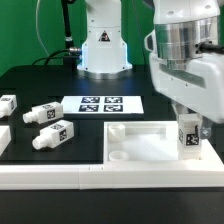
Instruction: Assemble one leg
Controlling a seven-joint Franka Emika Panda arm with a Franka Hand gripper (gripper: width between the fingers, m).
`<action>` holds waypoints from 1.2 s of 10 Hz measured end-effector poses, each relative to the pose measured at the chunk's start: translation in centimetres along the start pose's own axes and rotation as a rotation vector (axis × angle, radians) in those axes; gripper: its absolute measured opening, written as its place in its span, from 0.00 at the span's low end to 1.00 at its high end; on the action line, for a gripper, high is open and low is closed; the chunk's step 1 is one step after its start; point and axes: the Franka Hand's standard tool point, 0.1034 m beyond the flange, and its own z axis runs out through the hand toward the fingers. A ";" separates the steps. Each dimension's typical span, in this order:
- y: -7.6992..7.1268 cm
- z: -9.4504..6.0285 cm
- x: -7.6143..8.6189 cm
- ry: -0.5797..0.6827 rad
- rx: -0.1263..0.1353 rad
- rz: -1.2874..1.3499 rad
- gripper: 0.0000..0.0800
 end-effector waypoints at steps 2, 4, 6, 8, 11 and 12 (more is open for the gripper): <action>0.0 0.1 -0.3 0.009 -0.010 -0.332 0.71; 0.0 0.1 -0.1 0.011 -0.012 -0.458 0.81; 0.0 0.1 0.1 0.024 -0.025 -0.683 0.81; -0.3 0.2 -0.2 0.055 -0.050 -0.987 0.81; -0.3 0.2 -0.2 0.055 -0.046 -0.904 0.50; -0.2 0.2 -0.1 0.055 -0.045 -0.809 0.50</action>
Offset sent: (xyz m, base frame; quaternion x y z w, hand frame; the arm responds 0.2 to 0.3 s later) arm 0.0000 0.0000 0.0000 0.0000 0.0000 -0.1938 0.9810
